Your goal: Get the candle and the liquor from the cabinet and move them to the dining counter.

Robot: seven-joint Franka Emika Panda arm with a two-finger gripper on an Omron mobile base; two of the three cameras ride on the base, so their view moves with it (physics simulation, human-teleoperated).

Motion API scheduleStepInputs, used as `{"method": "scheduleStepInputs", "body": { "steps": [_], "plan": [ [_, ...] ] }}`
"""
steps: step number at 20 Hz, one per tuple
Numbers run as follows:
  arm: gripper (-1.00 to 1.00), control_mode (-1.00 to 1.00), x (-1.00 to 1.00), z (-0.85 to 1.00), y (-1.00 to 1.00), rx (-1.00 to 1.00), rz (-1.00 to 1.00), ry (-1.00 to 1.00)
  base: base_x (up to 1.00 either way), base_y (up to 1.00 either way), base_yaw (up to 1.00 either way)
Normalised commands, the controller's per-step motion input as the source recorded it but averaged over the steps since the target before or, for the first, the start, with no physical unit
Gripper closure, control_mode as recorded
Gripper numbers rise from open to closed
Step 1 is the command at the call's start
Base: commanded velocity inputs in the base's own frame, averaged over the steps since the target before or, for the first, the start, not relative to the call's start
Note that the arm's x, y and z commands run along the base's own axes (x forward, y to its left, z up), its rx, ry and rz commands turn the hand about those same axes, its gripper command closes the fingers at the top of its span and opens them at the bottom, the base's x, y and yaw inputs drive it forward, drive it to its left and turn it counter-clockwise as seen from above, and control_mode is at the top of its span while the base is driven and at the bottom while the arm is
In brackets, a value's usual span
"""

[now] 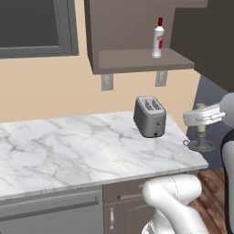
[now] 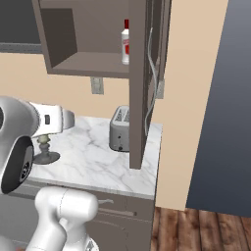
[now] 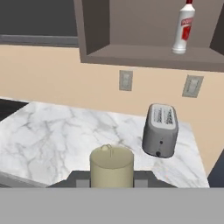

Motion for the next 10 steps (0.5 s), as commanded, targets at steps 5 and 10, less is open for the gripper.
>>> {"method": "scheduleStepInputs", "body": {
  "steps": [5,10],
  "plan": [
    [1.00,-1.00,0.32,0.00,0.00,0.00,-0.18,0.00,0.00,0.00,0.00],
    [1.00,-1.00,0.26,0.00,0.00,0.00,-0.17,0.00,0.00,0.00,0.00]
  ]
}}
